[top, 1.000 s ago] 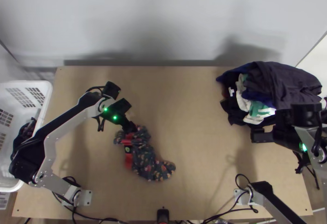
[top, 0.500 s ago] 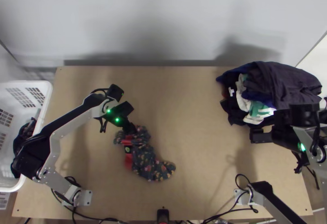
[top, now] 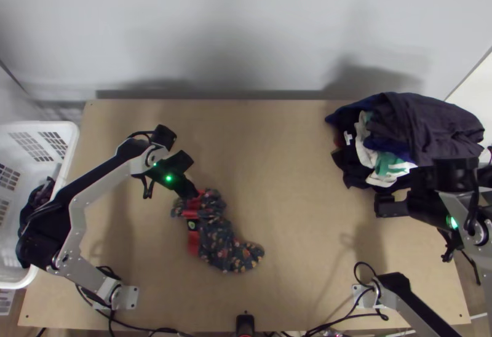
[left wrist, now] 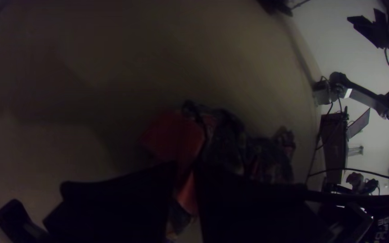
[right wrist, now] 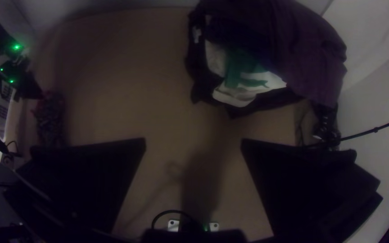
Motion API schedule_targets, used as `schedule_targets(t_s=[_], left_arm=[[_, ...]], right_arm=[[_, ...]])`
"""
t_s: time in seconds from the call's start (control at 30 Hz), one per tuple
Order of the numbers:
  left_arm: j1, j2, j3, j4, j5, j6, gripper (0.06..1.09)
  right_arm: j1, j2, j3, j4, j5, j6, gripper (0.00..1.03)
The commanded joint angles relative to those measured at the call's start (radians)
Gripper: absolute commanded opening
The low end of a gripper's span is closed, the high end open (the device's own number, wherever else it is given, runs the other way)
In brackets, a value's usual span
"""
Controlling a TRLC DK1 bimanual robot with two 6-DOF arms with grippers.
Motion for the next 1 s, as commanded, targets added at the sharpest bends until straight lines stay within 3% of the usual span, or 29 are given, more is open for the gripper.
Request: schedule_targets(t_s=[0.0,0.07,0.27,0.5,0.8,0.97], left_arm=[[0.023,0.010,-0.003,-0.030,0.052,0.001,0.21],[0.025,0.005,-0.003,-0.030,0.068,0.003,0.10],[0.037,-0.099,0.055,-0.059,0.144,-0.022,0.09],[0.014,-0.231,0.417,-0.176,0.322,-0.162,0.09],[-0.264,-0.158,0.916,-0.285,0.342,-0.244,0.09],[-0.345,-0.228,0.874,-0.416,0.338,-0.203,0.09]], right_arm=[[0.008,-0.009,-0.013,0.000,0.000,0.001,0.98],[0.014,-0.011,-0.017,0.000,0.000,0.001,0.98],[0.041,-0.012,-0.043,0.000,0.000,-0.001,0.98],[0.089,-0.012,-0.098,0.034,-0.021,0.004,0.98],[0.178,-0.015,-0.128,0.162,-0.032,0.001,0.98],[0.212,-0.008,-0.144,0.212,-0.072,0.016,0.98]])
